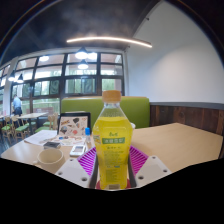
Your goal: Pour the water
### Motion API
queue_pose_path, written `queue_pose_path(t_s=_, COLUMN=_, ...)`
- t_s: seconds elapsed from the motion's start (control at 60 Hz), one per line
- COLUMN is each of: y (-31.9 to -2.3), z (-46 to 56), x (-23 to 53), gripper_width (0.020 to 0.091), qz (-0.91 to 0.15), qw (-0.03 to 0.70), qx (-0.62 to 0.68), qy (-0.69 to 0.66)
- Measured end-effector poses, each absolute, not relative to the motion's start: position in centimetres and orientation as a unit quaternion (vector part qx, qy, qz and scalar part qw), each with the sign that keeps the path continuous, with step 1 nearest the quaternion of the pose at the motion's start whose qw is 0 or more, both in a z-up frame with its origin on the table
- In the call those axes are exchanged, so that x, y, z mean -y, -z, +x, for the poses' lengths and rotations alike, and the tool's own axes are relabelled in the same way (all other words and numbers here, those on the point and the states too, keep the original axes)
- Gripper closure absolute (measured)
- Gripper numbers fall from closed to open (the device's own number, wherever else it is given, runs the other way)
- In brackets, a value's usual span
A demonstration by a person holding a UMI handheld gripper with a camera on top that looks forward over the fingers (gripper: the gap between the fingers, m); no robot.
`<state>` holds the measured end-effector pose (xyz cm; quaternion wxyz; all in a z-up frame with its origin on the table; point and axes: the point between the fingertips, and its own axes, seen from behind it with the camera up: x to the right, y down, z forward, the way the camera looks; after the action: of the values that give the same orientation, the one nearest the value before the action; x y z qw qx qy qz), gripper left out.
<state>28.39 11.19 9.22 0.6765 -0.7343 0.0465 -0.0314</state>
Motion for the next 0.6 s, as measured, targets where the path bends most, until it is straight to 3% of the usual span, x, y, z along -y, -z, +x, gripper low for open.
queue_pose_path(t_s=0.05, y=-9.1, z=28.7, x=-10.8, gripper_width=0.0531, qz=-0.746, qw=0.663, qx=-0.041, qy=0.042)
queue_pose_path(t_s=0.117, y=-9.4, z=28.8, x=-10.0, gripper_width=0.0240, qz=-0.751, qw=0.657, qx=-0.039, qy=0.047)
queue_pose_path(t_s=0.183, y=-10.2, z=28.6, x=-8.3, gripper_width=0.0293, qz=-0.751, qw=0.657, qx=-0.046, qy=0.047)
queue_pose_path(t_s=0.6, y=-15.4, z=17.4, x=10.9, gripper_width=0.0285, qz=-0.755, qw=0.655, qx=-0.027, qy=0.006)
